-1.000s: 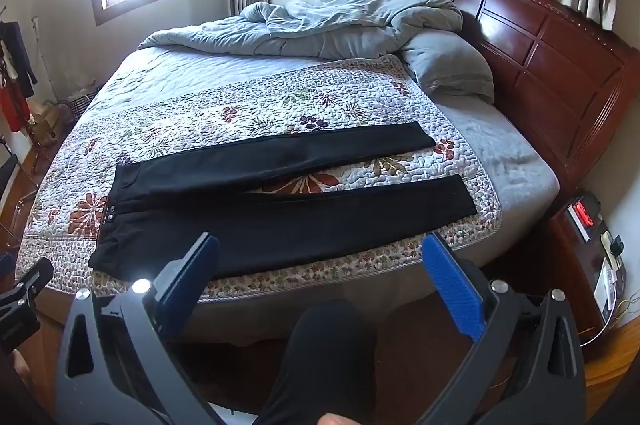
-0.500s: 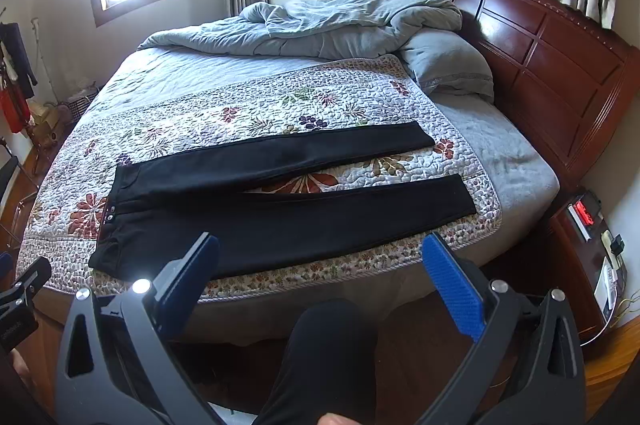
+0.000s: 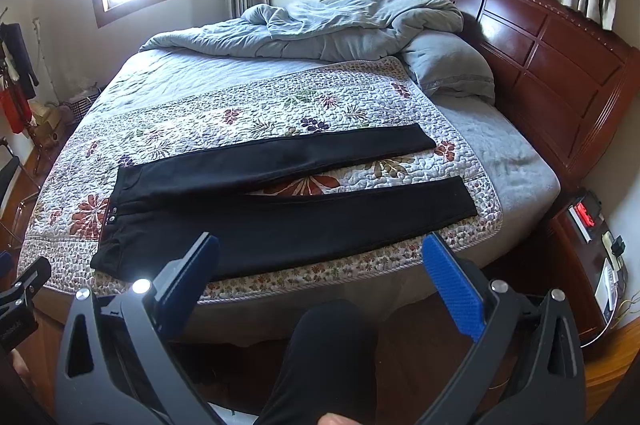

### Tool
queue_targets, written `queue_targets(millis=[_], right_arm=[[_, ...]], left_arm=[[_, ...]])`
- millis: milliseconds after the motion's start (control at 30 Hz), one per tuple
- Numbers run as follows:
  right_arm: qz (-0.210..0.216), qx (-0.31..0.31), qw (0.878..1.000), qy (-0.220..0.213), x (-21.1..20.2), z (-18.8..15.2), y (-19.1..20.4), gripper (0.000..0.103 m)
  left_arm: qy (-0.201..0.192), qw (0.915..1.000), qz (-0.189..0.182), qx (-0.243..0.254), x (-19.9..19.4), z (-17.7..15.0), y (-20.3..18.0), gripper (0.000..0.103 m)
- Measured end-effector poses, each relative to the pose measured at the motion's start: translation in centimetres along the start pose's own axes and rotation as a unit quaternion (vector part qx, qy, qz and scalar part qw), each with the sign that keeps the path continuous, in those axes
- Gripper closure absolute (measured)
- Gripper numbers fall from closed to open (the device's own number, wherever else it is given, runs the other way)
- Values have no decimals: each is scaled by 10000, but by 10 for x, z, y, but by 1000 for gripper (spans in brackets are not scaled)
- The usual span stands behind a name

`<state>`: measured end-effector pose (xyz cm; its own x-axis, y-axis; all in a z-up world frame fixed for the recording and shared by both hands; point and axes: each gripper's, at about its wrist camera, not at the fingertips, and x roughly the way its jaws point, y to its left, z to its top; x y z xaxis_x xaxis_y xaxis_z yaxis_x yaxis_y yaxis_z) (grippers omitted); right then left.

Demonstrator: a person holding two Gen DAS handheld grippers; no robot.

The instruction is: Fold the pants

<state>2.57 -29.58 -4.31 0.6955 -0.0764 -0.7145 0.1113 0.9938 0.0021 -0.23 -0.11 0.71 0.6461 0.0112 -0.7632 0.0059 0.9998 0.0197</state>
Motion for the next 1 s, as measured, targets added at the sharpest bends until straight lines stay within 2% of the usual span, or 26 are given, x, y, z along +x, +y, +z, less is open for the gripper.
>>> queue_targets(millis=[1000], right_arm=[[-6, 9, 10000, 30, 3, 0, -1, 2]], left_arm=[[-5, 10000, 24, -10, 2, 1, -1, 4]])
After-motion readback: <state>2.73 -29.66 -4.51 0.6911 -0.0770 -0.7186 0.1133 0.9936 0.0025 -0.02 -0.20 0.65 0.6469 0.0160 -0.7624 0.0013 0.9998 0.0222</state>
